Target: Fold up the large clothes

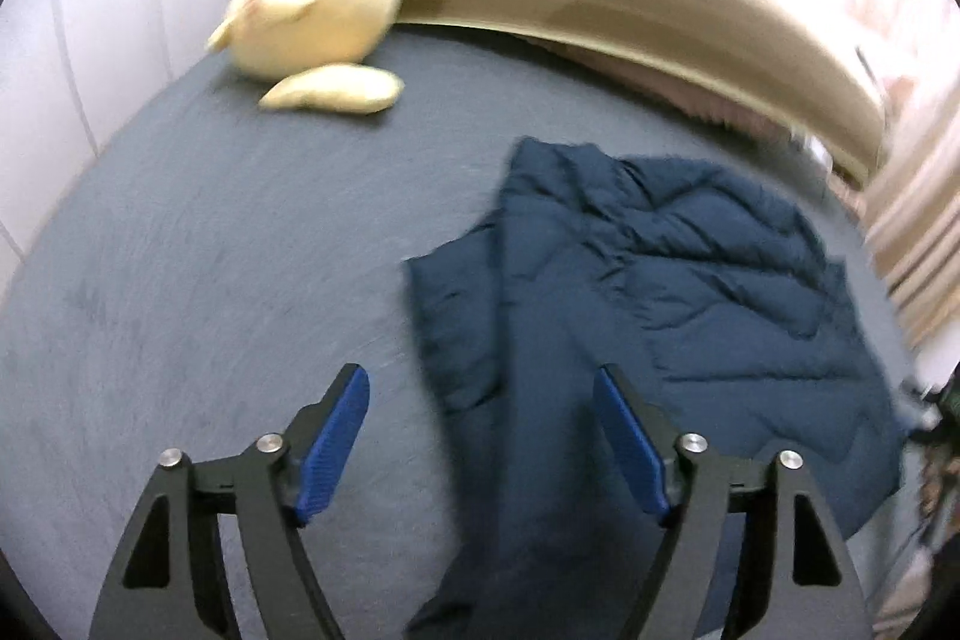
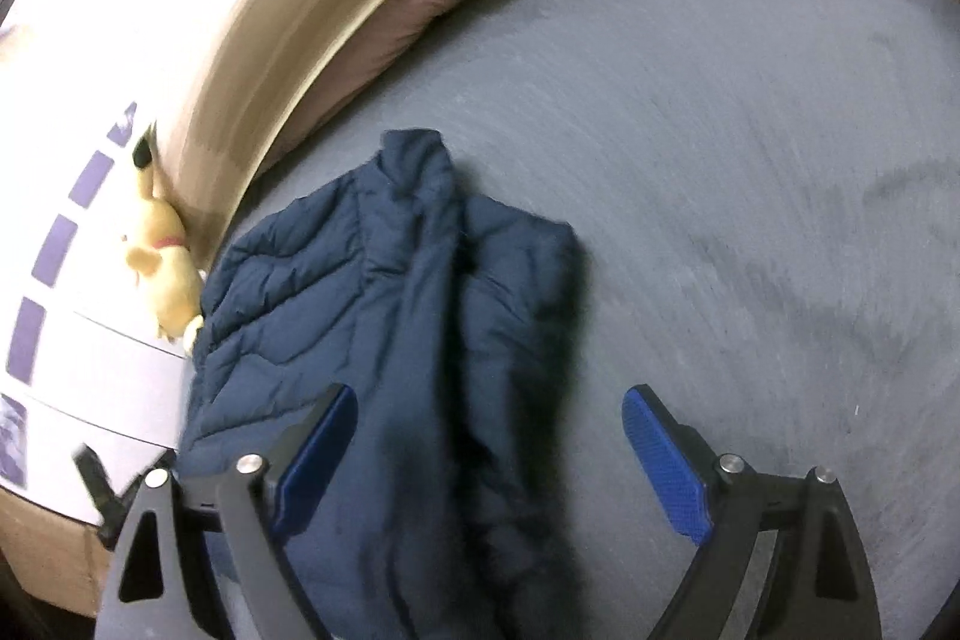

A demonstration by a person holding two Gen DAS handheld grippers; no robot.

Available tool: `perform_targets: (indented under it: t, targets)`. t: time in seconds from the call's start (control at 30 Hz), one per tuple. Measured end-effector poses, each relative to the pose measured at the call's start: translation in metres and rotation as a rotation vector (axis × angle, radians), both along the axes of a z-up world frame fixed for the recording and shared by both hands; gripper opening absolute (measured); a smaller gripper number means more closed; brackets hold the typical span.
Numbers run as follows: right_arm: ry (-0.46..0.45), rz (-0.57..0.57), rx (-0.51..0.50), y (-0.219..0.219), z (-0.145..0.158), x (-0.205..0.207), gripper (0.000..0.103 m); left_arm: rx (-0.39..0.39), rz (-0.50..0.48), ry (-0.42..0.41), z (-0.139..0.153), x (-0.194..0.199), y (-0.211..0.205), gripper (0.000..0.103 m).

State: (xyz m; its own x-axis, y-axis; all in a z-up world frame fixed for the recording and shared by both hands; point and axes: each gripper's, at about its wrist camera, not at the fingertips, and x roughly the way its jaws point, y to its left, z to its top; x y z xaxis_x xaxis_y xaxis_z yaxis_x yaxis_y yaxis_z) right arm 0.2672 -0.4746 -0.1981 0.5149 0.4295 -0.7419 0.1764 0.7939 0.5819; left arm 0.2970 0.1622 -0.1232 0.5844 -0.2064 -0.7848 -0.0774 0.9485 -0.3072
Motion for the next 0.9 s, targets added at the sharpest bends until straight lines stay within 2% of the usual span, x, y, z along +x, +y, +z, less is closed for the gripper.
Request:
perform_targets:
  t: [0.07, 0.17, 0.3, 0.37, 0.4, 0.47, 0.5, 0.53, 0.6, 0.63, 0.67, 0.73, 0.8, 0.9]
  targets:
    - [0.008, -0.004, 0.068, -0.005, -0.009, 0.0, 0.092, -0.128, -0.001, 0.035, -0.011, 0.0, 0.018, 0.078]
    - [0.013, 0.014, 0.151, -0.001, -0.016, 0.006, 0.092, -0.271, -0.028, 0.044, -0.019, 0.006, 0.024, 0.078]
    - [0.039, 0.06, 0.17, 0.014, -0.027, 0.022, 0.092, -0.329, -0.088, 0.094, -0.031, 0.014, 0.007, 0.078]
    - [0.045, 0.063, 0.163, 0.02, -0.03, 0.027, 0.092, -0.321, -0.109, 0.149, -0.045, 0.022, -0.003, 0.08]
    - [0.046, 0.067, 0.165, 0.022, -0.031, 0.029, 0.091, -0.317, -0.111, 0.141, -0.046, 0.023, -0.005, 0.081]
    - [0.053, 0.107, 0.138, 0.033, -0.029, 0.034, 0.073, -0.312, -0.107, 0.136, -0.046, 0.025, -0.008, 0.081]
    - [0.066, 0.127, 0.087, 0.041, -0.028, 0.038, 0.066, -0.279, -0.118, 0.147, -0.045, 0.027, -0.013, 0.076]
    - [0.072, 0.149, 0.044, 0.049, -0.026, 0.04, 0.049, -0.26, -0.144, 0.15, -0.044, 0.029, -0.018, 0.054]
    - [0.073, 0.18, 0.023, 0.06, -0.018, 0.043, 0.034, -0.227, -0.162, 0.164, -0.039, 0.031, -0.028, 0.039]
    - [0.068, 0.2, -0.024, 0.068, -0.009, 0.045, 0.028, -0.208, -0.162, 0.167, -0.035, 0.032, -0.031, 0.031]
    - [0.065, 0.218, -0.06, 0.076, 0.0, 0.046, 0.026, -0.187, -0.161, 0.167, -0.031, 0.033, -0.035, 0.024]
    - [0.05, 0.24, -0.11, 0.086, 0.021, 0.047, 0.022, -0.137, -0.161, 0.153, -0.014, 0.035, -0.042, 0.016]
    - [0.006, 0.258, -0.122, 0.092, 0.05, 0.046, 0.02, -0.123, -0.156, 0.116, 0.01, 0.033, -0.045, 0.014]
    - [-0.086, 0.304, -0.165, 0.109, 0.112, 0.038, 0.018, -0.126, -0.167, 0.023, 0.061, 0.024, -0.048, 0.014]
